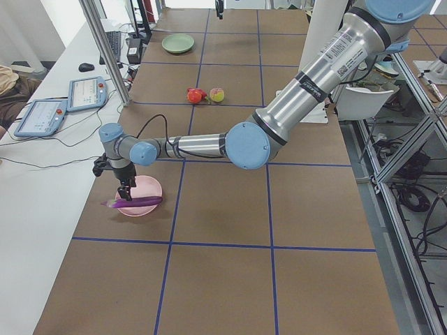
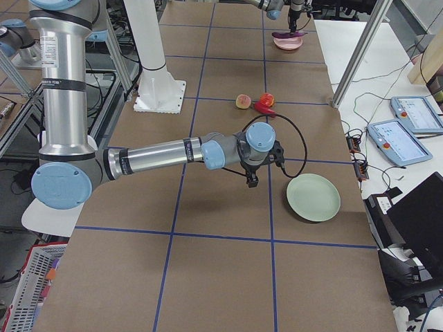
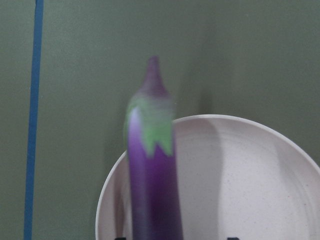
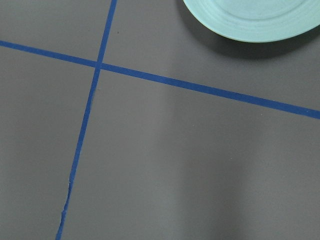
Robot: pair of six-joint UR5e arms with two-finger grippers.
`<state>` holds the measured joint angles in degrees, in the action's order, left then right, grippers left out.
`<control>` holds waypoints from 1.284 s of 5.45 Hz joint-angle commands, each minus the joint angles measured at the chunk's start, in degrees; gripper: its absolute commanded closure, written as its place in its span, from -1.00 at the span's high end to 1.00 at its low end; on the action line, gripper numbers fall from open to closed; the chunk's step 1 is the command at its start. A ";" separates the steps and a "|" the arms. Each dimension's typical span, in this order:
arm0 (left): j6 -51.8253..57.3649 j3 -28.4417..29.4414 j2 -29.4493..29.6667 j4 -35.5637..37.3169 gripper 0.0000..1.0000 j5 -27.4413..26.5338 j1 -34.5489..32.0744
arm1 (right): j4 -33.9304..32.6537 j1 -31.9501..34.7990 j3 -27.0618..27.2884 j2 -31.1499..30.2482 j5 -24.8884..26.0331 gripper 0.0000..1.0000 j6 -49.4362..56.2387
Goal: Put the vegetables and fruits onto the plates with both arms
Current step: 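Carry the eggplant with the left gripper onto the pink plate, then release the eggplant and raise the left gripper while the right gripper reaches for the peach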
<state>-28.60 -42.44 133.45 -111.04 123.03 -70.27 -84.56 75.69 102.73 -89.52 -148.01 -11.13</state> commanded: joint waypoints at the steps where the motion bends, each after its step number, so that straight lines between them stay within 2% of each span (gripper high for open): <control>1: -4.17 -5.43 -0.47 0.39 1.00 2.56 -0.13 | 0.09 -5.79 1.85 6.34 0.52 1.00 -15.93; 2: -10.80 -10.59 -0.91 0.56 1.00 3.00 0.74 | 6.79 -10.26 2.03 10.46 2.97 1.00 -32.74; 3: -13.47 -13.69 -2.04 0.48 1.00 7.09 2.14 | 15.13 -19.87 1.95 14.94 14.04 1.00 -53.53; 4: -16.81 -16.33 -2.66 0.13 1.00 9.40 2.50 | 16.25 -31.89 1.43 22.30 27.38 1.00 -69.66; 5: -20.67 -18.53 -2.67 -0.05 1.00 10.46 3.64 | 16.09 -38.89 0.64 25.94 35.34 1.00 -76.78; 7: -26.48 -22.06 -3.54 -0.22 1.00 10.39 6.27 | 16.53 -43.77 -9.34 34.81 44.26 0.99 -87.86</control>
<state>-52.51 -62.88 130.33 -111.18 133.41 -65.39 -68.26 34.15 97.58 -58.48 -107.84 -93.46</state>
